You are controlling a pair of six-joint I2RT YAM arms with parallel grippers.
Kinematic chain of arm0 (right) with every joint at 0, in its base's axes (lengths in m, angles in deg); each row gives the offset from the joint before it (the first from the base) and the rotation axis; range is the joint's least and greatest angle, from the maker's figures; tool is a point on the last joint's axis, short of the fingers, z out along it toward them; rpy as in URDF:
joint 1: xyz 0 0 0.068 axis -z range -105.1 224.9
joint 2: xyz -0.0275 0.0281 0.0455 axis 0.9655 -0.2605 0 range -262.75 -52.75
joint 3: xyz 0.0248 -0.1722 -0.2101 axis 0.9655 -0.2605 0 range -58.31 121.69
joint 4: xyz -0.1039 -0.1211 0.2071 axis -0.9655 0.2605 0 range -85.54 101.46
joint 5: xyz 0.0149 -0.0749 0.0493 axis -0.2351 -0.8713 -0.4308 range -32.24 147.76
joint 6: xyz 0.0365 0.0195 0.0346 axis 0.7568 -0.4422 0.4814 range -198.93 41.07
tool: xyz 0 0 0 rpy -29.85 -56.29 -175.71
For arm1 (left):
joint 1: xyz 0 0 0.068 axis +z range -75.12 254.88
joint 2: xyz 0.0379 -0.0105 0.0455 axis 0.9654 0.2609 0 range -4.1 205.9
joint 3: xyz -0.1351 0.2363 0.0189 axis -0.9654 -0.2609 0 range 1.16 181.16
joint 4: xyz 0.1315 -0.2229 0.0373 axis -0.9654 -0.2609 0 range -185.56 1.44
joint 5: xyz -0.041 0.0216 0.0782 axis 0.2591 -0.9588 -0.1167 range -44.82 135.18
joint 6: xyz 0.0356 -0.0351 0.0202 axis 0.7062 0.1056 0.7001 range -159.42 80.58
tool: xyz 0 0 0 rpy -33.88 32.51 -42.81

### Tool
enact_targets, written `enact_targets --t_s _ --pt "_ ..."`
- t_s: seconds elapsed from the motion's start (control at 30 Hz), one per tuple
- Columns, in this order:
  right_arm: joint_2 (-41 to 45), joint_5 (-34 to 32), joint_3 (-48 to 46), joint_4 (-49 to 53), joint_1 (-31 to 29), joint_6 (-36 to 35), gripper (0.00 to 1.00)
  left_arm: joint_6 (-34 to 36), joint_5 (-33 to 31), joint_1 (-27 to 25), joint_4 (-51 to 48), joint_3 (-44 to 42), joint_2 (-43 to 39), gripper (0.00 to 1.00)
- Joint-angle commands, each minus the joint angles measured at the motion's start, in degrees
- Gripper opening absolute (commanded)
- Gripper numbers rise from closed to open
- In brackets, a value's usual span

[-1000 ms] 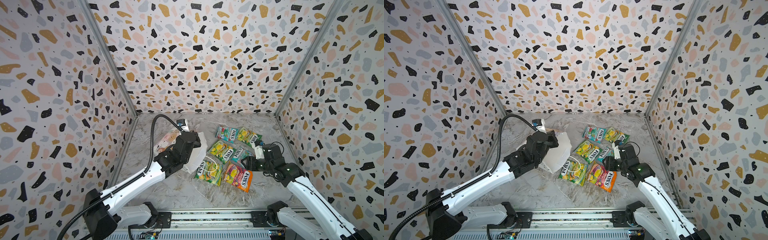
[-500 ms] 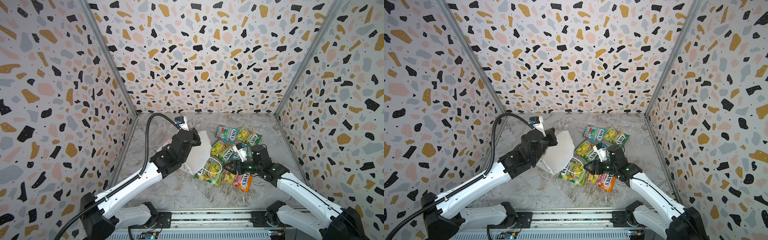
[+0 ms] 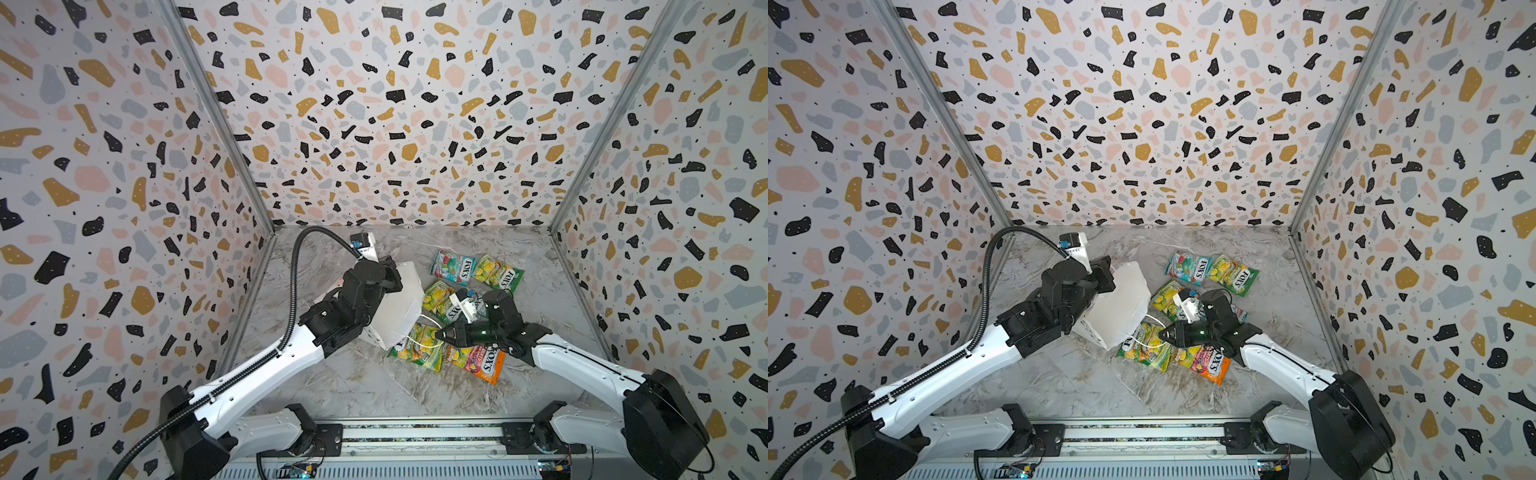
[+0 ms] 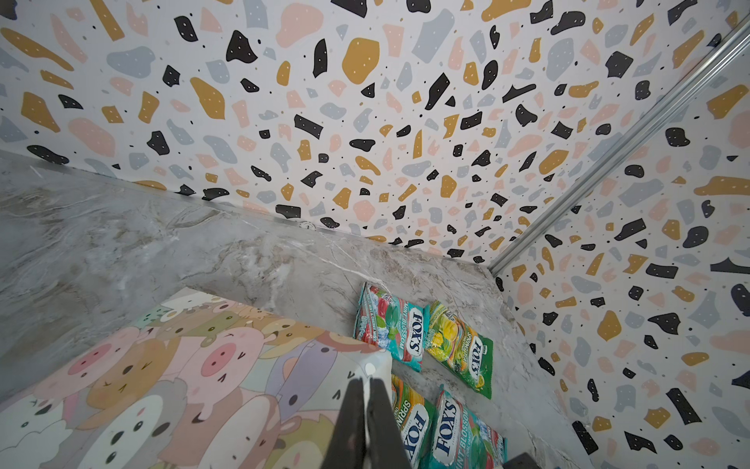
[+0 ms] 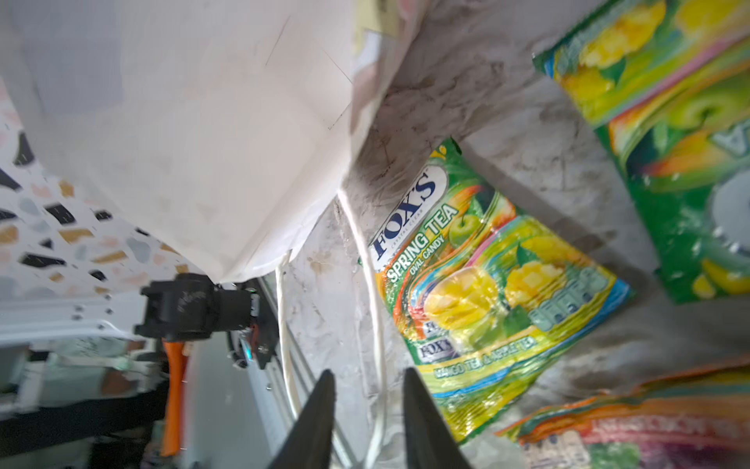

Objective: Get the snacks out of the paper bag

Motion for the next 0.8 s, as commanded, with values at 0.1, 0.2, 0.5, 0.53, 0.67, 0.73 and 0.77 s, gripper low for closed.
enact_targets --t_s 0.1,0.2,0.5,0.53,0.67,0.73,0.77 --pt "5.9 -3.4 2.1 -2.4 -0.2 2.3 0.00 1.7 0.3 0.1 4.0 0.9 -2.2 0.00" --pt "8.7 -6.6 5.1 1.5 0.0 1.5 0.00 2.0 -0.1 0.1 4.1 0.8 -2.2 0.00" --pt "8.9 -8.0 14.2 12.1 1.3 0.5 0.00 3.3 -4.6 0.3 4.2 0.1 -1.3 0.00" --pt "9.0 -8.2 14.6 12.2 1.6 0.9 0.00 3.5 -4.9 0.4 4.3 0.2 -1.0 0.00" --pt "7.6 -8.1 17.5 13.6 3.5 1.7 0.00 3.5 -0.7 3.7 5.0 0.5 0.8 0.00" --pt "6.9 -8.6 19.4 14.2 4.0 1.6 0.00 3.3 3.2 5.9 5.4 0.9 2.0 0.00" --pt "6.5 -8.6 20.3 14.5 4.3 1.7 0.00 3.3 5.0 7.0 5.4 1.2 2.7 0.00"
